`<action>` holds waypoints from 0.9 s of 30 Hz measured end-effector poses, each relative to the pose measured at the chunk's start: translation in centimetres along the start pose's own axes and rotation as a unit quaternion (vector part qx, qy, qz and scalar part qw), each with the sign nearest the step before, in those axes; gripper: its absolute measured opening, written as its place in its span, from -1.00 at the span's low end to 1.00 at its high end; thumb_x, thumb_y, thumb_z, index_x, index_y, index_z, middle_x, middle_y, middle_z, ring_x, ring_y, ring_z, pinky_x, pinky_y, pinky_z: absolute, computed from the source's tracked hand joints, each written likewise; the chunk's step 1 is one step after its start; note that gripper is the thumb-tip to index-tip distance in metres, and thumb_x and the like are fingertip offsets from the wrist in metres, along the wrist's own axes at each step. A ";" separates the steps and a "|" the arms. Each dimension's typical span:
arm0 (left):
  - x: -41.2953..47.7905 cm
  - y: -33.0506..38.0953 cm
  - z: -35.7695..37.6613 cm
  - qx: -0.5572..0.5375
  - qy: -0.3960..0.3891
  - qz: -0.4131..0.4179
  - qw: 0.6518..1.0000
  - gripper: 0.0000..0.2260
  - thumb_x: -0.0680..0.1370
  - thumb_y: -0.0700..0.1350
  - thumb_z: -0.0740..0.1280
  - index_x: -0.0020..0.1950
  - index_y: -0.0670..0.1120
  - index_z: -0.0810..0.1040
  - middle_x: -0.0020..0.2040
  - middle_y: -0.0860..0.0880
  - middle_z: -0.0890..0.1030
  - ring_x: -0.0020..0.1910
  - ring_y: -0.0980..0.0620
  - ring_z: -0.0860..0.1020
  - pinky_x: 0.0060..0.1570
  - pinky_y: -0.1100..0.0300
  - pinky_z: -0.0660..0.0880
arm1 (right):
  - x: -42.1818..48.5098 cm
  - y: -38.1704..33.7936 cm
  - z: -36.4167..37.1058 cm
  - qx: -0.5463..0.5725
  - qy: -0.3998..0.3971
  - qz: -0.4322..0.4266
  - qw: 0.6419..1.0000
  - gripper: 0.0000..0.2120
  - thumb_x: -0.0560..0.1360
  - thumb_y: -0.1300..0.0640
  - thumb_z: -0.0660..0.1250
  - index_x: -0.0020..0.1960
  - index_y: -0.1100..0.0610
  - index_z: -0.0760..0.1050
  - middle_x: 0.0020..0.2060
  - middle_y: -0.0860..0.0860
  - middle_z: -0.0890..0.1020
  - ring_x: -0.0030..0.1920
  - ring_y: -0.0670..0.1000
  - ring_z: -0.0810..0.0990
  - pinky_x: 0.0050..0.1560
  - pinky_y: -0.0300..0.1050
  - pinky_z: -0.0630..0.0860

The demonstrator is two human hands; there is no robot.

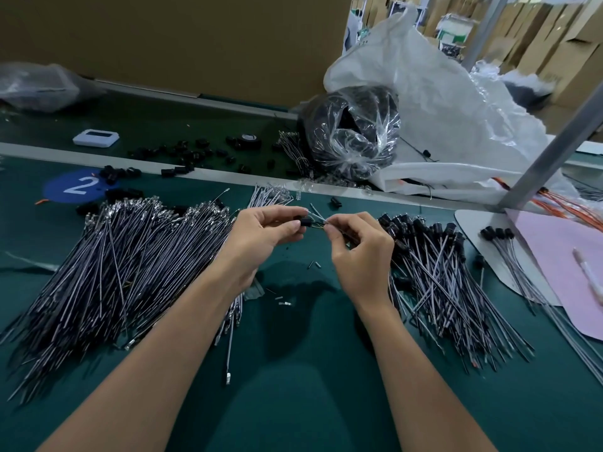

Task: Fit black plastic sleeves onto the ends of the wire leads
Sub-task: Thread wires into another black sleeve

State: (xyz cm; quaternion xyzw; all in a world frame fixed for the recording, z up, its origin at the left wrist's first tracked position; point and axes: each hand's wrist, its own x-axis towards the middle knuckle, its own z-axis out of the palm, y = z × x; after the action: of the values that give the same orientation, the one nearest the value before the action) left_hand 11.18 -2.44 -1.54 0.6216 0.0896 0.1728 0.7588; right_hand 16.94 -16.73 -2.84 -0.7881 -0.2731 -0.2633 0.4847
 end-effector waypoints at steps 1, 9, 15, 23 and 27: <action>0.0 0.0 0.1 0.000 -0.003 0.001 1.000 -0.78 0.53 -0.41 0.32 -0.05 -0.13 0.66 -0.19 -0.01 0.71 -0.21 0.12 0.66 -0.12 0.34 0.58 | 0.0 0.0 0.0 0.002 -0.003 -0.001 1.000 -0.94 0.44 0.35 0.44 -0.12 0.24 0.65 -0.22 0.03 0.62 -0.26 -0.18 0.51 -0.13 -0.48 0.42; 0.1 -0.5 0.0 -0.008 0.024 0.013 1.000 -0.80 0.54 -0.37 0.34 -0.02 -0.11 0.67 -0.16 -0.03 0.71 -0.19 0.10 0.66 -0.11 0.30 0.58 | 0.1 -0.1 0.0 0.014 0.013 0.013 1.000 -0.95 0.45 0.35 0.43 -0.13 0.24 0.64 -0.24 -0.02 0.59 -0.28 -0.17 0.50 -0.16 -0.46 0.42; 0.3 -0.7 -0.2 -0.024 0.035 0.013 0.999 -0.82 0.54 -0.36 0.35 -0.01 -0.12 0.67 -0.17 -0.02 0.72 -0.16 0.08 0.67 -0.09 0.29 0.59 | 0.1 -0.2 0.0 0.019 0.010 0.013 1.000 -0.94 0.44 0.35 0.43 -0.13 0.23 0.64 -0.24 -0.03 0.59 -0.25 -0.22 0.53 -0.17 -0.46 0.42; 0.2 -0.5 -0.1 -0.037 0.033 0.016 0.999 -0.82 0.53 -0.36 0.35 -0.01 -0.13 0.67 -0.15 -0.03 0.72 -0.14 0.06 0.68 -0.09 0.28 0.59 | 0.3 -0.1 -0.1 0.013 0.026 0.016 0.999 -0.94 0.44 0.35 0.43 -0.14 0.23 0.64 -0.25 -0.02 0.59 -0.25 -0.08 0.55 -0.16 -0.39 0.47; 0.0 -0.5 0.0 -0.031 0.021 0.021 0.999 -0.82 0.53 -0.36 0.36 -0.02 -0.13 0.68 -0.14 -0.05 0.72 -0.13 0.05 0.68 -0.08 0.28 0.59 | 0.2 -0.2 -0.1 0.012 0.011 0.011 1.000 -0.94 0.44 0.35 0.44 -0.13 0.23 0.65 -0.24 -0.02 0.59 -0.25 -0.09 0.55 -0.15 -0.39 0.47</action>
State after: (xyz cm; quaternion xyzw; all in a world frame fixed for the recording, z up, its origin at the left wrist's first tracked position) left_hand 11.23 -2.57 -1.98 0.5955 0.0874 0.2045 0.7720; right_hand 16.94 -16.66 -2.54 -0.7825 -0.2619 -0.2633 0.4998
